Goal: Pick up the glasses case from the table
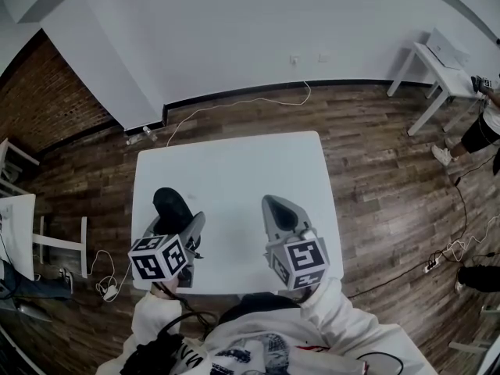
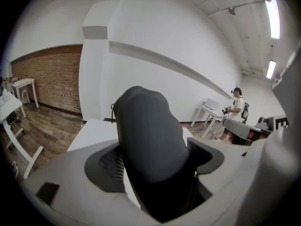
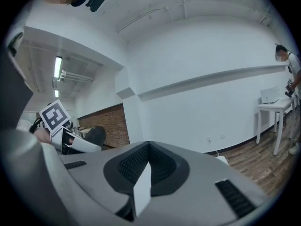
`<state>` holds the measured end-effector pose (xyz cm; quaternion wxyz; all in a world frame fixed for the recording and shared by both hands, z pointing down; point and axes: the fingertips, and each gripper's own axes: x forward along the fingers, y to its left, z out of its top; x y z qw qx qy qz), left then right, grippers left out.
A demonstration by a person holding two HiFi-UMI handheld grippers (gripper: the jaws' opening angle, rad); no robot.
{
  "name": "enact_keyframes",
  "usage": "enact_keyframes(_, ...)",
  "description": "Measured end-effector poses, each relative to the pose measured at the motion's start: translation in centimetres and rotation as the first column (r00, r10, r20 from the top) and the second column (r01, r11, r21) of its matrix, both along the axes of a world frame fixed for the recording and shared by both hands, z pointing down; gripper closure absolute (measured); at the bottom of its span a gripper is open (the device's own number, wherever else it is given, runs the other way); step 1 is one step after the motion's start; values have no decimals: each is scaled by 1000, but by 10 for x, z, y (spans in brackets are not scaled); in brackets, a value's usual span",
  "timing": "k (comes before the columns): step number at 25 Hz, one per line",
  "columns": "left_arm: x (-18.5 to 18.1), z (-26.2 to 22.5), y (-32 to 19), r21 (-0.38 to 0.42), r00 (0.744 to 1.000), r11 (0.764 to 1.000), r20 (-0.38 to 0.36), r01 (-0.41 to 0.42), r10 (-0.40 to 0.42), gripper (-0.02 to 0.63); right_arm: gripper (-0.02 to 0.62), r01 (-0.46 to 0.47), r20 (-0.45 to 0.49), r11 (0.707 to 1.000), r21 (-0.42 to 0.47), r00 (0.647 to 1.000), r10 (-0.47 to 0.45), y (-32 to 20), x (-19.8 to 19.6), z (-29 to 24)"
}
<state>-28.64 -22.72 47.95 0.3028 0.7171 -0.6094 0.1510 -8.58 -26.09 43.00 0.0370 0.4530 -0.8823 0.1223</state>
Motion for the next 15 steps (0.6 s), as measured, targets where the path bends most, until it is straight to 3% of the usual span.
enact_keyframes(15, -1, -9, 1, 19, 1000, 1000, 31, -6, 6, 195, 595, -8, -28, 1000, 6, 1000, 8, 3, 1, -2)
